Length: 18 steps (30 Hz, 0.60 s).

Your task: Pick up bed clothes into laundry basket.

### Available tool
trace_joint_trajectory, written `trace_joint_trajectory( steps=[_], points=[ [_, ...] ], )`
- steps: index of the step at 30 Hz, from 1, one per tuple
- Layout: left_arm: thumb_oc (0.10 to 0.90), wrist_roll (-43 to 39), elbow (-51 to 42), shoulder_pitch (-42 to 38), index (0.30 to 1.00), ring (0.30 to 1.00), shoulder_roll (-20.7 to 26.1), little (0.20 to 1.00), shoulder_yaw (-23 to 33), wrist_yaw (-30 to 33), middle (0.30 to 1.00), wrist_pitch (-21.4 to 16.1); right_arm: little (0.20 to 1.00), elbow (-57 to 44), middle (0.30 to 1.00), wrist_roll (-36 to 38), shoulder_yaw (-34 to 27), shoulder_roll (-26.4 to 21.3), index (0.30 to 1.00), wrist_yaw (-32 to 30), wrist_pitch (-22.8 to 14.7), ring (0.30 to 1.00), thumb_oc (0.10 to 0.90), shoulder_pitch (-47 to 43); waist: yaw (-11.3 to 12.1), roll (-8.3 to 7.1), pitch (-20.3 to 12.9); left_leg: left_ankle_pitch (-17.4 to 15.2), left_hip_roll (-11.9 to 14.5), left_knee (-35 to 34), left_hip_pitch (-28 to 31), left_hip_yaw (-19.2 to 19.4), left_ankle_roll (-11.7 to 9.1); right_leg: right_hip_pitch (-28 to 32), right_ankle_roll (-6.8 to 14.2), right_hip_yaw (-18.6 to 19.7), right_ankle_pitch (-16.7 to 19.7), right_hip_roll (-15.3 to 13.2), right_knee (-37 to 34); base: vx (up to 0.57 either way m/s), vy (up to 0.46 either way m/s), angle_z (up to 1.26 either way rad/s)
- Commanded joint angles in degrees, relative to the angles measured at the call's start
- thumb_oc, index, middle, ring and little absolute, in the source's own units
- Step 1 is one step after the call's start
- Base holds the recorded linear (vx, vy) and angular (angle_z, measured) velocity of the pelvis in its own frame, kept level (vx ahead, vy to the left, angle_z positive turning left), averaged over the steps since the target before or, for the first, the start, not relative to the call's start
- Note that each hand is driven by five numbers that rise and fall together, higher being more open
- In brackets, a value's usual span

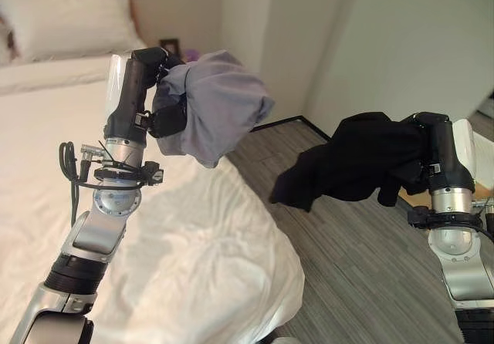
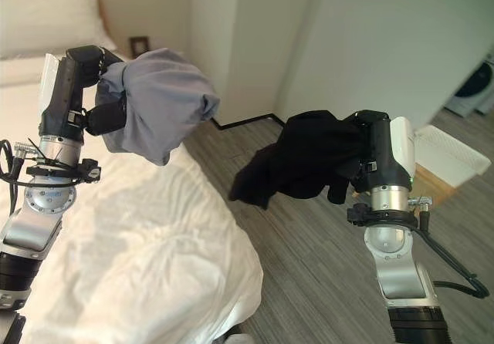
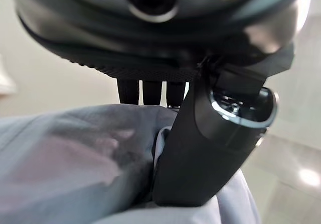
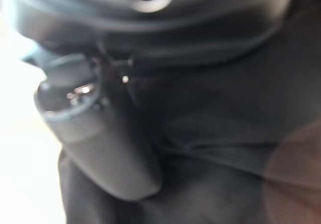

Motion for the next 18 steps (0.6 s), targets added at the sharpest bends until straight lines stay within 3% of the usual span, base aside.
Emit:
trace_joint_trajectory(
  steps=[1,5,6,7,8,9,10,11,12,14,15,16,17,18],
  points=[
    [0.400,-2.85,-7.93,-9.20,0.300,0.300,3.20,0.300,4.35,3.03,0.300,-6.54,0.300,-6.55,0.300,1.89,-3.05,-5.48,0.300,-4.25,-6.48,0.300,0.400,-11.91,1.53,4.13,-2.37,1.41,2.63,-1.77,-1.58,-2.72,-1.28,-0.79,9.16,1.28,0.78,-3.86,2.91,0.00,-0.272,-1.03],
    [0.400,-5.42,-12.79,0.25,0.300,0.300,0.77,0.300,9.02,0.32,0.300,-8.77,0.300,-11.53,0.300,1.40,-5.03,-4.73,0.300,-2.85,-7.63,0.300,0.400,-8.60,1.67,4.67,-2.22,5.34,6.17,-1.40,0.58,-1.32,-3.61,-0.72,7.50,4.07,-2.15,-0.91,2.11,0.06,-0.400,-0.74],
    [0.400,-6.55,-13.98,2.83,0.300,0.300,-0.22,0.300,10.17,-0.56,0.300,-9.49,0.300,-12.50,0.300,1.36,-5.51,-5.00,0.300,-2.30,-8.24,0.300,0.400,-7.88,1.42,4.94,-1.98,7.65,7.05,-1.00,1.48,-1.07,-4.80,-0.41,7.17,4.84,-3.05,-0.03,1.57,0.15,-0.473,-0.79],
    [0.400,-8.59,-16.28,6.79,0.300,0.300,-1.90,0.300,11.87,-1.39,0.300,-10.05,0.300,-14.16,0.300,1.39,-5.56,-5.70,0.300,-1.81,-8.89,0.300,0.400,-7.68,1.60,5.36,-1.73,12.61,10.81,3.97,1.62,-0.09,-6.46,0.92,5.37,6.67,-4.73,2.80,0.23,0.14,-0.475,-0.75],
    [0.400,-8.70,-16.54,7.15,0.300,0.300,-1.98,0.300,12.14,-1.49,0.300,-10.01,0.300,-14.23,0.300,1.40,-5.44,-5.75,0.300,-1.80,-8.88,0.300,0.400,-7.65,1.68,5.61,-1.70,12.67,11.41,4.46,1.62,0.11,-6.55,1.00,5.04,6.71,-4.78,3.27,0.05,0.19,-0.626,-1.13],
    [0.400,-12.63,-18.02,8.75,0.300,0.300,-4.40,0.300,11.23,-1.76,0.300,-9.94,0.300,-15.03,0.300,1.16,-4.32,-7.15,0.300,-1.90,-9.00,0.300,0.400,-9.30,2.22,5.62,-0.20,18.09,15.65,12.07,-0.69,-2.66,-6.56,2.59,3.12,9.14,-6.65,6.27,-0.92,0.14,-0.452,-0.91],
    [0.400,-14.50,-19.15,8.98,0.300,0.300,-5.67,0.300,10.39,-1.70,0.300,-10.22,0.300,-14.79,0.300,1.10,-2.60,-8.03,0.300,-1.76,-8.74,0.300,0.400,-10.85,2.94,5.73,0.38,19.36,16.99,14.84,-1.38,-6.19,-6.56,3.03,1.94,10.30,-7.62,7.80,-1.17,0.13,-0.446,-1.26],
    [0.400,-14.59,-19.26,9.08,0.300,0.300,-5.81,0.300,10.65,-1.75,0.300,-10.18,0.300,-14.48,0.300,1.10,-2.23,-8.26,0.300,-1.86,-8.77,0.300,0.400,-11.33,2.79,6.13,0.54,19.33,17.62,15.38,-1.65,-6.36,-6.56,3.06,1.64,10.20,-7.68,8.24,-1.23,0.18,-0.414,-0.78],
    [0.400,-15.88,-20.70,10.78,0.300,0.300,-8.12,0.300,9.34,-2.88,0.300,-9.30,0.300,-14.25,0.300,1.03,0.50,-9.51,0.300,-0.86,-8.50,0.300,0.400,-12.64,5.01,5.69,1.40,15.60,15.48,20.26,-5.50,-18.72,-4.91,4.16,-0.05,13.92,-9.66,10.56,-1.18,0.20,-0.376,-0.74],
    [0.400,-15.15,-21.19,11.36,0.300,0.300,-8.98,0.300,7.50,-2.88,0.300,-9.05,0.300,-13.91,0.300,0.39,3.65,-10.44,0.300,0.16,-8.44,0.300,0.400,-14.42,6.84,4.77,1.51,11.10,11.12,22.60,-7.29,-27.43,-1.49,4.29,-0.58,19.07,-9.59,12.15,-0.91,0.20,-0.285,-0.69],
    [0.400,-15.09,-21.07,11.26,0.300,0.300,-9.04,0.300,7.50,-2.83,0.300,-9.08,0.300,-13.60,0.300,0.34,3.95,-10.52,0.300,0.09,-8.46,0.300,0.400,-14.81,6.93,4.78,1.50,10.70,11.04,23.03,-7.44,-27.29,-1.26,4.17,-0.49,19.28,-9.60,11.98,-0.86,0.08,-0.132,-1.13],
    [0.400,-16.03,-20.59,10.56,0.300,0.300,-10.10,0.300,5.45,-2.85,0.300,-8.90,0.300,-13.05,0.300,0.20,6.33,-10.67,0.300,0.40,-8.37,0.300,0.400,-16.51,7.94,4.23,1.65,9.54,8.61,23.16,-8.51,-30.84,1.70,3.88,-1.23,21.33,-8.79,12.57,-0.72,0.12,-0.157,-0.80],
    [0.400,-16.62,-19.30,9.48,0.300,0.300,-11.23,0.300,2.98,-3.16,0.300,-8.24,0.300,-11.88,0.300,0.12,9.10,-11.16,0.300,0.96,-8.02,0.300,0.400,-19.02,9.33,3.49,2.12,6.97,4.62,25.02,-11.27,-37.06,4.11,4.45,-1.43,25.42,-8.64,13.49,-0.93,0.17,-0.189,-0.85],
    [0.400,-17.85,-18.67,8.90,0.300,0.300,-11.91,0.300,1.63,-3.59,0.300,-7.85,0.300,-11.15,0.300,-0.06,10.35,-11.30,0.300,1.03,-7.77,0.300,0.400,-20.21,9.94,3.08,2.47,5.31,2.26,25.78,-13.09,-39.22,5.03,4.63,-1.41,27.15,-8.33,13.57,-1.07,0.15,-0.098,-0.67]
  ],
)
